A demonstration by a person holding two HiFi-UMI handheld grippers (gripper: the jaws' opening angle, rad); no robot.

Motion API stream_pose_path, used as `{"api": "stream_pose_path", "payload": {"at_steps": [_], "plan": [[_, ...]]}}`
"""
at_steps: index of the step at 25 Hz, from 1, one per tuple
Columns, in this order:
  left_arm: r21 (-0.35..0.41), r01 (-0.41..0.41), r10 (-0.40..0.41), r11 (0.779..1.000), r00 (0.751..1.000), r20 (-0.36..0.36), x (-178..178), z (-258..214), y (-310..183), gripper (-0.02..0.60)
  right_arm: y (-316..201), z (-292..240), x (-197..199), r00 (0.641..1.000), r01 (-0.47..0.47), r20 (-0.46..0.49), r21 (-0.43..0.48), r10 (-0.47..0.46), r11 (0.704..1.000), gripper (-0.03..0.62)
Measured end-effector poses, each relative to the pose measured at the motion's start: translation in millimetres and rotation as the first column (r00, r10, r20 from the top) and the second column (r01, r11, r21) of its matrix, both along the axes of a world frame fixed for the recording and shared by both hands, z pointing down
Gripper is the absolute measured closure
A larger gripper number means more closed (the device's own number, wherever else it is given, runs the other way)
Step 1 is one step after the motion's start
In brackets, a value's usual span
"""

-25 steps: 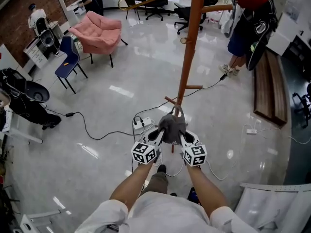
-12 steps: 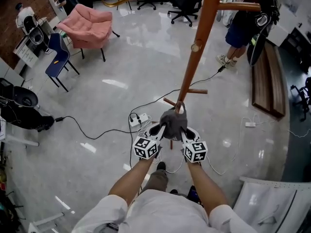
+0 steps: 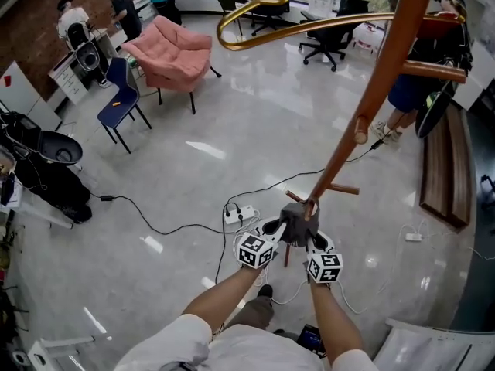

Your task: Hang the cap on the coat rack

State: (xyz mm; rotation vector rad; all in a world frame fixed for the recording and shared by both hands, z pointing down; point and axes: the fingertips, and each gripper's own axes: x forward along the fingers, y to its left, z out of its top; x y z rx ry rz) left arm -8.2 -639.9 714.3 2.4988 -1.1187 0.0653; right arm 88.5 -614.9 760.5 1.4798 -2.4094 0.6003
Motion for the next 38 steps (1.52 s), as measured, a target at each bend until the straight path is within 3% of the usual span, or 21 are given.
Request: {"api": "stream_pose_path", "payload": {"at_steps": [14, 16, 19, 24, 26, 29, 31, 38], "plan": [[-0.067, 0.041, -0.036, 0.997, 0.996, 0.076, 9.2, 25.2, -23.6, 0.555, -26.5, 16.4, 7.0, 0.998, 0.044, -0.05, -0.006, -0.044, 0.999, 0.526], [-0.069, 0.047, -0.04, 0.997, 0.994, 0.102, 7.6, 30.4, -19.4, 0.522, -21.9, 20.3, 5.8, 0.996, 0.059, -0.059, -0.014, -0.06, 0.998, 0.459], [-0.073, 0.067, -0.056, 0.995, 0.989, 0.136, -1.2, 44.6, -10.9, 0.442, -12.5, 29.2, 11.0, 0.994, 0.071, -0.078, -0.021, -0.073, 0.997, 0.436], [-0.135, 0.115, -0.09, 0.984, 0.98, 0.175, -19.7, 77.2, 29.1, 0.44, 22.9, 49.7, 38.3, 0.996, 0.038, -0.076, -0.061, -0.043, 0.997, 0.436], [-0.171, 0.124, -0.097, 0.977, 0.983, 0.158, -21.2, 83.6, 65.4, 0.44, 54.2, 51.4, 44.6, 0.997, 0.045, -0.06, -0.071, -0.049, 0.996, 0.441], [-0.168, 0.117, -0.096, 0.979, 0.988, 0.125, -16.3, 64.8, 111.9, 0.476, 92.5, 24.8, 47.3, 0.996, 0.085, -0.032, -0.029, -0.086, 0.996, 0.512], [-0.132, 0.108, -0.096, 0.985, 0.991, 0.096, -6.8, 42.9, 140.0, 0.512, 118.7, -3.4, 52.2, 0.993, 0.116, -0.01, 0.028, -0.116, 0.993, 0.543], [0.025, 0.121, -0.12, 0.992, 0.992, -0.043, 30.1, -51.7, 238.6, 0.554, 231.2, -121.3, 88.4, 0.984, 0.151, 0.051, 0.247, -0.169, 0.957, 0.562]]}}
